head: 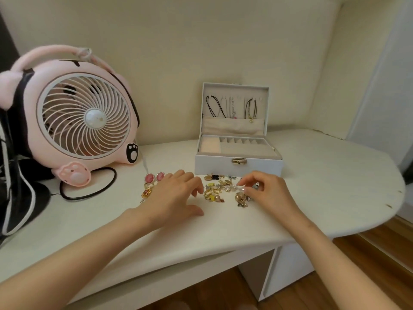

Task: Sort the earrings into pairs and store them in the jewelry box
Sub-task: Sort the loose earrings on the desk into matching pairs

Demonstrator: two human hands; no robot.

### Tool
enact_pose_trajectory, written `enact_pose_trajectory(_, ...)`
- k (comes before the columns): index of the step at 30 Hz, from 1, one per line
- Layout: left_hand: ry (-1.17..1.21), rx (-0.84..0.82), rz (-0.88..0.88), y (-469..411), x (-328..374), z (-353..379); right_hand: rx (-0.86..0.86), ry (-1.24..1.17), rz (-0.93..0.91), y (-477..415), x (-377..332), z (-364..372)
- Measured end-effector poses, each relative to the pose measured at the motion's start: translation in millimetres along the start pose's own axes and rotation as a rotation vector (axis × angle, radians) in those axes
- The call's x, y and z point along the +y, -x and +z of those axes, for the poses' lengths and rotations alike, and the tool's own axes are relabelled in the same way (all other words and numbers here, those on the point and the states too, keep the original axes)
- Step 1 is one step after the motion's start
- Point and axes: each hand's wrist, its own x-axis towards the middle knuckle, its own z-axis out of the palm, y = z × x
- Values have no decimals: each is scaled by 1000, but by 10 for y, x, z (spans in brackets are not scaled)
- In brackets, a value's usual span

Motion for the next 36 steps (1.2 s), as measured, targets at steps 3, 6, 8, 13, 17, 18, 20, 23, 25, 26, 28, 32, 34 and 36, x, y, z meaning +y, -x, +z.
enact_pose_trajectory(3,-3,-1,-3,-54,5,57,19,6,-1,13,52,-49)
enact_pose_trajectory(6,18,-9,-13,-81,8,93,24,22,16,13,109,-66)
enact_pose_trajectory(8,11,-34,-27,-103,30,98,22,24,18,8,136,-55)
enact_pose_trajectory(13,-6,-74,-62,-157,82,113,42,-28,25,-4,188,-20)
enact_pose_trajectory(17,-15,-81,-47,-198,93,163,70,-74,53,5,205,-2)
enact_pose_trajectory(18,-9,-81,-33,-212,94,181,75,-84,59,5,210,-1)
enact_pose_trajectory(20,11,-76,0,-219,92,226,69,-98,69,6,224,-3)
enact_pose_trajectory(23,44,-22,66,-188,86,308,55,-136,107,4,257,-11)
enact_pose_trajectory(25,60,9,79,-162,81,350,60,-208,145,0,280,-17)
enact_pose_trajectory(26,65,24,76,-152,85,359,62,-236,157,0,284,-18)
enact_pose_trajectory(28,59,61,61,-140,91,373,62,-240,163,8,284,-19)
enact_pose_trajectory(32,36,93,21,-140,83,409,57,-185,148,31,289,-9)
enact_pose_trajectory(34,42,99,9,-142,79,417,64,-176,155,26,305,-5)
enact_pose_trajectory(36,86,97,-6,-146,73,418,72,-184,167,25,304,-8)
